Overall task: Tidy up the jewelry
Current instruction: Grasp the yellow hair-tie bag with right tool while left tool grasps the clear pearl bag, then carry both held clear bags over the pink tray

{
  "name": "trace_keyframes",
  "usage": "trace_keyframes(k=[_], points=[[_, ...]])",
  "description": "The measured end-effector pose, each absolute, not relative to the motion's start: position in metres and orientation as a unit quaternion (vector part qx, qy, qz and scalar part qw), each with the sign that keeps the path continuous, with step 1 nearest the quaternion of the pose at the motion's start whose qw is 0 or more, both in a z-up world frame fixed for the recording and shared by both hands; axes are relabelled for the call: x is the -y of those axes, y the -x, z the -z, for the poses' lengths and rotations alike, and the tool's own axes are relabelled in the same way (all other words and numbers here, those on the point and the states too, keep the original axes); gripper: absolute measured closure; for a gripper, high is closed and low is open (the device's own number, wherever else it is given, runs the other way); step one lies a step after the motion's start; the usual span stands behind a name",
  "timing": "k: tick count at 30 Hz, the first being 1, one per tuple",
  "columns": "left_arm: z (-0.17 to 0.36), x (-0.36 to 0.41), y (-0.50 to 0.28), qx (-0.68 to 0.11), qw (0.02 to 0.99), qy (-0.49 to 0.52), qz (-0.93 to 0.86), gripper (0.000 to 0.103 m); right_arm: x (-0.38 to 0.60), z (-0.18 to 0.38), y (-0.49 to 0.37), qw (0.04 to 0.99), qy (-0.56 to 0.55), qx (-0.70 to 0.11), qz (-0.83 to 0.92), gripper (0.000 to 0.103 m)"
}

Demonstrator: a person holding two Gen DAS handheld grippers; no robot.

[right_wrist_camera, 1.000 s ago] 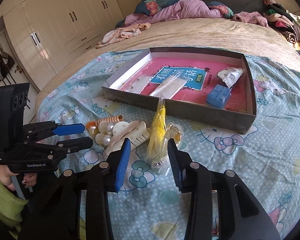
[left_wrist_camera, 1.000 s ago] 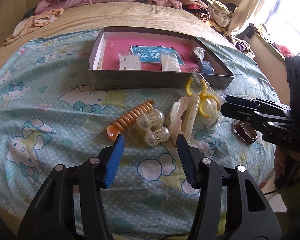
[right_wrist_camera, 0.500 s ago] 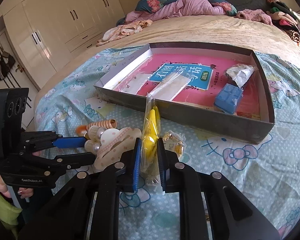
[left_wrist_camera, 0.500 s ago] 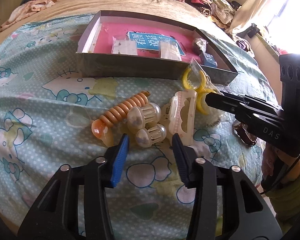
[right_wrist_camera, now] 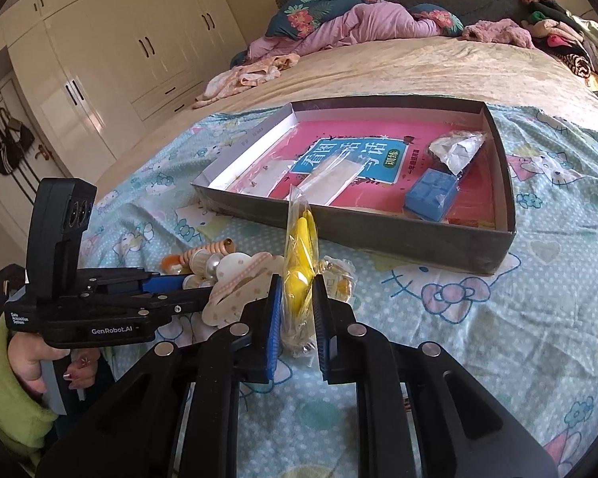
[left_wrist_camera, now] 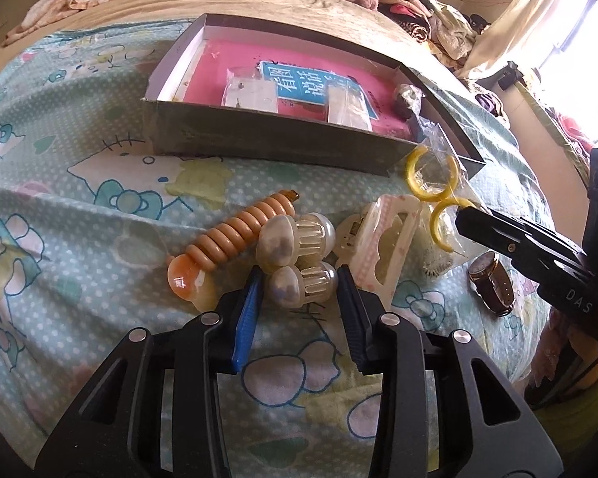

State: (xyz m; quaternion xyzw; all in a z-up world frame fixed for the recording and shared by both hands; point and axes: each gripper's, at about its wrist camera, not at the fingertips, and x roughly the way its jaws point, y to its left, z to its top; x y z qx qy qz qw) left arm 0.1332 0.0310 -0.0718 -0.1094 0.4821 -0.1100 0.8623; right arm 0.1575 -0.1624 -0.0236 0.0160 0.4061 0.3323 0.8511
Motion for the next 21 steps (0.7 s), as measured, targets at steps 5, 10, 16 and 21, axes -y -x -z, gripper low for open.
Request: trace_keyframes(k=[5,10,16,21], points=[[0.053,-0.041,-0.118,-0.447,0.879,0.117,0.115,0.075,0.166,0.016,-0.153,0.853,-0.017,-0.399,-0.337,0.09],[0.038,-0.048,-0.111,-0.426,0.891,0.117,0.108,0.075,0.165,0.007,-0.151,0.855,-0.013,-0.391,-0.341,0.09],[0.024,-0.054,-0.107,-0.405,0.9,0.118,0.106,0.075,0.157,-0.005,-0.146,0.856,-0.006,-0.379,-0.352,0.09],[0.009,-0.065,-0.103,-0.382,0.91,0.124,0.099,0.075,0.149,-0.014,-0.145,0.855,0.002,-0.372,-0.363,0.09]])
